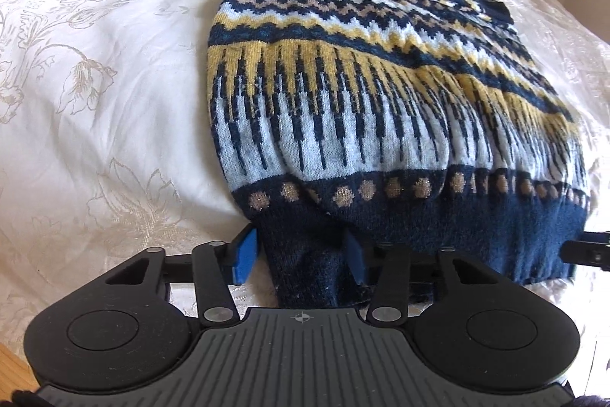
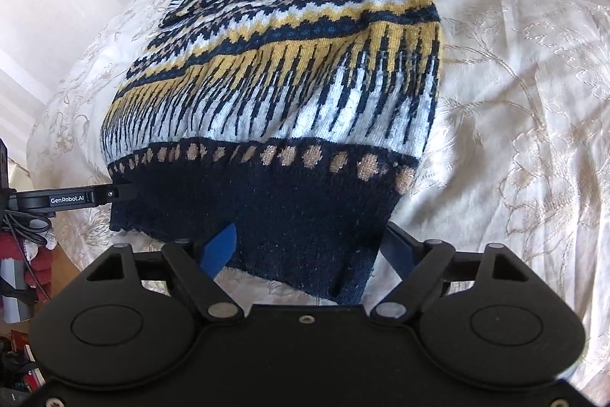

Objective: Fold small clothes
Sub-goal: 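Close both tools on the navy ribbed hem, then lift the hem with both tools and fold it over toward the collar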

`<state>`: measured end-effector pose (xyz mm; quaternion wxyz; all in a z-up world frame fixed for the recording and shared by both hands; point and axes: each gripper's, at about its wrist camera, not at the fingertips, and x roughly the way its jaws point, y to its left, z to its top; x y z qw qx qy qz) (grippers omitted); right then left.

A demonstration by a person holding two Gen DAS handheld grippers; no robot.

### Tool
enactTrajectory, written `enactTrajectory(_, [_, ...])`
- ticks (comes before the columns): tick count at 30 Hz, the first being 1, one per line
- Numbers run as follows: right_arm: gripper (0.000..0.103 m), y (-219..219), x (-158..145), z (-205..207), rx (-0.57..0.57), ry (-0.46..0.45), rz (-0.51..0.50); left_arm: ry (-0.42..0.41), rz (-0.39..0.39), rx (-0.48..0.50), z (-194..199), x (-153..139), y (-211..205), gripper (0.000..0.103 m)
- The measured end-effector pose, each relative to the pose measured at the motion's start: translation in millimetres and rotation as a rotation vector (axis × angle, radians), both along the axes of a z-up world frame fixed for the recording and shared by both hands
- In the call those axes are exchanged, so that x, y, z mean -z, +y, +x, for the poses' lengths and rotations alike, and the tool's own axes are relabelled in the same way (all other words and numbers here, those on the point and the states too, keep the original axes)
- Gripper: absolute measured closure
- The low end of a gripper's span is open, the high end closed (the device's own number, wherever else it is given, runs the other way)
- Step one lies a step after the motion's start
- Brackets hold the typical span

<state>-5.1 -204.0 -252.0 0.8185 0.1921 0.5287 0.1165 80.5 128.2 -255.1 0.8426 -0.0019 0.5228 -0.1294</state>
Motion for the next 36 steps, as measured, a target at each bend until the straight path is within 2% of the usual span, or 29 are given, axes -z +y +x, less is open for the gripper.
enactTrajectory(1, [0.026, 0, 1, 1, -0.001, 0.009, 0.003, -0.001, -0.008, -0.003, -1, 0, 1, 0.067])
enactTrajectory(3, [0.038, -1, 4, 4, 0.018, 0.034, 0.012, 0.003, -0.018, -0.014, -3, -1, 3, 0.083])
enactTrajectory(4, [0.042, -3, 5, 5, 0.031, 0.045, 0.022, 0.007, -0.029, -0.017, -4, -2, 4, 0.087])
enactTrajectory(5, [0.051, -6, 6, 6, 0.043, 0.058, 0.034, 0.012, -0.035, -0.022, -4, -2, 5, 0.089])
enactTrajectory(6, [0.069, -7, 6, 6, 0.048, 0.068, 0.045, 0.015, -0.040, -0.026, -5, -3, 6, 0.094])
enactTrajectory(7, [0.080, -10, 6, 6, 0.048, 0.078, 0.053, 0.016, -0.043, -0.032, -5, -6, 7, 0.096])
enactTrajectory(8, [0.087, -11, 4, 6, 0.046, 0.077, 0.056, 0.018, -0.052, -0.039, -6, -9, 8, 0.097])
enactTrajectory(14, [0.090, -25, -29, -2, 0.063, -0.008, 0.158, -0.008, -0.147, -0.057, -8, -45, 19, 0.098])
enactTrajectory(21, [0.090, -41, -81, 14, 0.137, -0.143, 0.269, -0.099, -0.297, -0.102, 14, -103, 32, 0.098])
enactTrajectory(29, [0.090, -54, -125, 75, 0.215, -0.271, 0.315, -0.206, -0.373, -0.117, 76, -147, 31, 0.098])
enactTrajectory(36, [0.090, -64, -139, 140, 0.291, -0.336, 0.317, -0.266, -0.418, -0.116, 147, -165, 26, 0.098])
